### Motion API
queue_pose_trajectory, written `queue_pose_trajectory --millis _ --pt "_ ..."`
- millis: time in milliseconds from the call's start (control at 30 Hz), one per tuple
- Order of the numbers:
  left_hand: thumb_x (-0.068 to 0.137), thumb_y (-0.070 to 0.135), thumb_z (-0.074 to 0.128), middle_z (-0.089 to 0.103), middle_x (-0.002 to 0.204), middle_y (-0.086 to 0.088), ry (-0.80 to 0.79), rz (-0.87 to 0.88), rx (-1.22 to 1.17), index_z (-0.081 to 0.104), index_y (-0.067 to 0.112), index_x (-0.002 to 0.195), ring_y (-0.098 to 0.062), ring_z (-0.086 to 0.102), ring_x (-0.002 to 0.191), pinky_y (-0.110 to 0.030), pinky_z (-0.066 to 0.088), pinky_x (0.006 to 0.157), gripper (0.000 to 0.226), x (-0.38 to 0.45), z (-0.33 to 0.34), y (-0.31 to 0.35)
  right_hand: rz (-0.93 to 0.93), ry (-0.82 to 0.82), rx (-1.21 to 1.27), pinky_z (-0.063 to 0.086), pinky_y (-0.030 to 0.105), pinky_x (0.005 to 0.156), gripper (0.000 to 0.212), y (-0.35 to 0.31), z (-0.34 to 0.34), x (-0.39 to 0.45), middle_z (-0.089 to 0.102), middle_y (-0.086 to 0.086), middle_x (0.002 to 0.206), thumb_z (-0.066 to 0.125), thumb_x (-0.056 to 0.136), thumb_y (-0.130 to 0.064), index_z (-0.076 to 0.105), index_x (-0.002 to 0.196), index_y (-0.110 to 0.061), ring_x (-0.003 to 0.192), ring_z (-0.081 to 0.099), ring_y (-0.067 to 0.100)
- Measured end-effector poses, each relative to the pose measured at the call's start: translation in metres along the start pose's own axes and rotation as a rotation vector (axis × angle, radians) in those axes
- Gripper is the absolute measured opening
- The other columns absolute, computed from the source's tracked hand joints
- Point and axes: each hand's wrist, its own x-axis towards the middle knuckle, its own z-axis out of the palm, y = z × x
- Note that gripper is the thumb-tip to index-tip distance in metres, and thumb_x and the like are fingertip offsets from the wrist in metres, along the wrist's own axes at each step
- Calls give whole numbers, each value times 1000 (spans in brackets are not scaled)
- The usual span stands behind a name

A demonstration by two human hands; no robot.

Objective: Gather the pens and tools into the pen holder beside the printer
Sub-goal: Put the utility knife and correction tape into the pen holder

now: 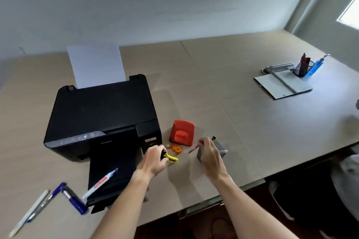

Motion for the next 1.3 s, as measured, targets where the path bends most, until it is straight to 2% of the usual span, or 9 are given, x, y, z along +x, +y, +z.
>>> queue_pose_trajectory --millis 67,167,300,433,600,767,933,1133,1300 --pt "77 23 71 55 79 2 18 28 -6 65 14 88 -18 54 76 -28 43 66 16 8 -1 9 116 104 132 42 34 71 12 1 -27 0 57 -5 88 43 95 -12 48 91 -21 82 56 18" --pt "84 25 67 54 81 2 51 101 -60 63 14 89 -15 53 75 -25 39 67 12 20 -4 28 159 222 190 40 21 61 14 13 -62 -2 54 -1 85 36 98 -13 41 89 -23 79 52 20" --pt "94 28 56 56 95 -2 108 206 -146 57 15 100 -19 56 87 -33 47 79 15 32 -9 60 181 178 7 42 36 69 22 36 -77 -7 52 -4 83 35 94 -4 40 85 -24 79 51 24" --pt "96 27 53 57 111 -7 136 305 -163 54 14 112 -21 54 99 -35 46 88 21 39 -10 91 165 44 -237 42 39 77 9 55 -63 -12 55 10 94 45 94 -10 53 89 -13 90 54 34" --pt "96 27 52 55 110 -1 120 396 -232 51 18 111 -10 49 93 -22 38 84 17 43 -5 121 250 94 -196 42 43 93 30 55 -56 -24 55 11 122 43 96 -22 51 123 -11 113 52 30" --pt "93 23 58 59 107 -4 34 360 -265 52 17 108 -18 54 98 -24 39 85 17 48 15 130 349 60 -258 43 41 92 31 66 -56 -40 57 13 118 42 88 -6 53 118 -8 108 54 31" --pt "91 26 59 63 102 -5 -70 315 -145 55 20 107 -23 61 96 -38 49 83 18 47 34 115 380 1 -286 43 39 92 30 77 -60 -44 58 13 115 41 87 -5 55 113 -7 106 54 30" --pt "97 30 48 64 102 -4 8 275 -133 58 19 109 -21 60 94 -36 49 77 20 44 36 98 368 15 -289 43 35 79 21 81 -64 -46 61 10 101 44 86 -8 57 101 -9 92 58 29" --pt "96 22 41 62 95 -4 71 78 -36 58 20 95 -26 61 84 -37 50 69 17 26 41 46 300 -279 -238 44 30 64 19 66 -31 -62 60 7 90 40 76 -9 54 87 -15 79 57 25"
